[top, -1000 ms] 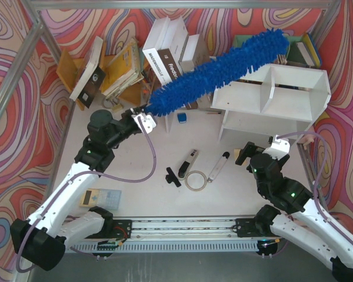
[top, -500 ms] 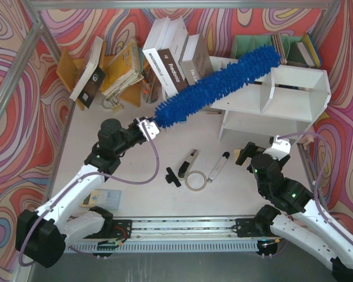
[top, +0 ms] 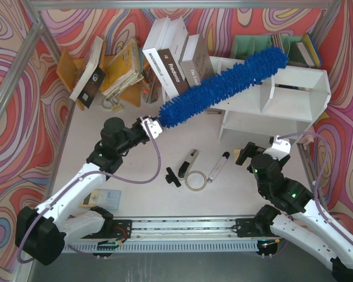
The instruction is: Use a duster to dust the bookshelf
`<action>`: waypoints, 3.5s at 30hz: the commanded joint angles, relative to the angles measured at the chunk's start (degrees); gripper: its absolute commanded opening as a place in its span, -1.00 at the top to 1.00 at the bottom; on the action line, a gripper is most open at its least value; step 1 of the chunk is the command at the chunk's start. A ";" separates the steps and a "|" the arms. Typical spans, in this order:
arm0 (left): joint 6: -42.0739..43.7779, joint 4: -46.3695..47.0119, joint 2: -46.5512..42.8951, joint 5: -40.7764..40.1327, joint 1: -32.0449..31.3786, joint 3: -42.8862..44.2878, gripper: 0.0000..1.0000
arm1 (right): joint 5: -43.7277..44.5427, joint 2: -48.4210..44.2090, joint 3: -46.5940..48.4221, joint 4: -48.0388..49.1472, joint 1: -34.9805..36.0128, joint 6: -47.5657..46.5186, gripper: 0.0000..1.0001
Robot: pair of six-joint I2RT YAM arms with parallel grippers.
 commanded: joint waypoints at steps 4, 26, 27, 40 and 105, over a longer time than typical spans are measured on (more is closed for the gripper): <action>0.45 1.57 -3.45 -0.47 1.26 6.62 1.00 | 1.51 -0.89 0.52 -0.12 -0.08 0.72 -0.98; -3.19 9.62 -0.64 -4.97 -5.77 -5.10 1.00 | 1.57 0.36 0.58 0.77 -0.08 0.01 -0.97; -4.02 9.64 -1.06 -5.68 -6.03 -5.11 1.00 | 1.57 0.33 0.59 0.76 -0.08 0.03 -0.97; -2.57 6.79 -21.74 -15.84 -9.51 -8.63 1.00 | 1.18 0.62 0.57 1.02 -0.08 -0.30 -0.97; 2.92 0.91 -1.54 13.11 16.16 -0.15 1.00 | 0.53 2.11 0.87 0.28 -0.08 -0.07 -0.97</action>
